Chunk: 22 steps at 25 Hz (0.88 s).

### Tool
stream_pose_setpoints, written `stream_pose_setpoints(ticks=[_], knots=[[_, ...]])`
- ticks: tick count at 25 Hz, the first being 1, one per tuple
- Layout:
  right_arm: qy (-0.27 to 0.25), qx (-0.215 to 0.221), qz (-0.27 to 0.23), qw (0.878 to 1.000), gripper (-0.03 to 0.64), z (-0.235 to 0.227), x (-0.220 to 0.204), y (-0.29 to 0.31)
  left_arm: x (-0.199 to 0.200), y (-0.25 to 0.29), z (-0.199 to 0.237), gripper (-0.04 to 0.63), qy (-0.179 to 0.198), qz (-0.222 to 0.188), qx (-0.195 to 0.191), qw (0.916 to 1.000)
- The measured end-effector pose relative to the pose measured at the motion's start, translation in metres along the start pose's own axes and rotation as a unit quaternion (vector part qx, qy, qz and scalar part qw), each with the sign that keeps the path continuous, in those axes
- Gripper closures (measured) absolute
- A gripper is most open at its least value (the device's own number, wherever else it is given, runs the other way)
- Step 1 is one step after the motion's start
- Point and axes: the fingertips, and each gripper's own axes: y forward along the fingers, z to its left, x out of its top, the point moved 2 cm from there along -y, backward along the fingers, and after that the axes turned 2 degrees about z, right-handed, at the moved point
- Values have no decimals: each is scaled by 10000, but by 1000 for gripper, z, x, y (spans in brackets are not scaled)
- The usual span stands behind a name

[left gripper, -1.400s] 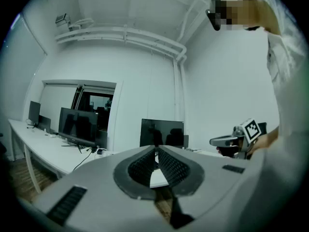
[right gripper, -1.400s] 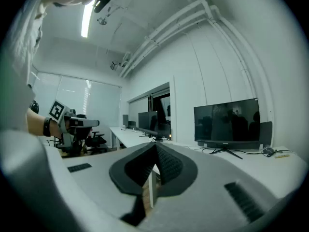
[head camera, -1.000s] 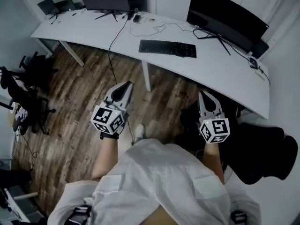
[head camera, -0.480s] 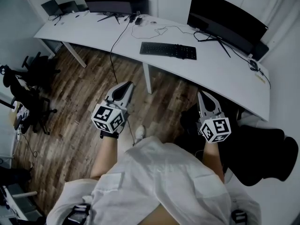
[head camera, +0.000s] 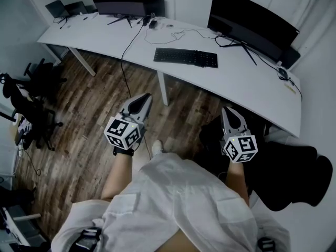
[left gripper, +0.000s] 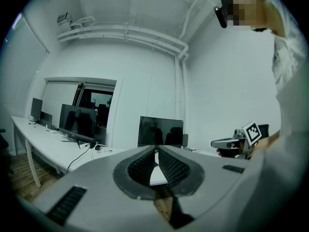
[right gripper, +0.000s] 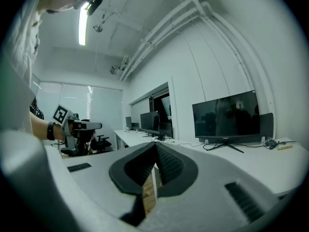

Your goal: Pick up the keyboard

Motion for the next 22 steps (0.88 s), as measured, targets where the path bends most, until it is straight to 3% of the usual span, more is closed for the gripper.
stream_pose_setpoints(ticks=[10,22], knots=[[74,-34,246,9997,614,-20,-14,42,-11,38,33,572,-135,68,38,9999],[67,-263,445,9986,614,-62,-18,145,-19,134,114,572,-230,171,-127,9995]])
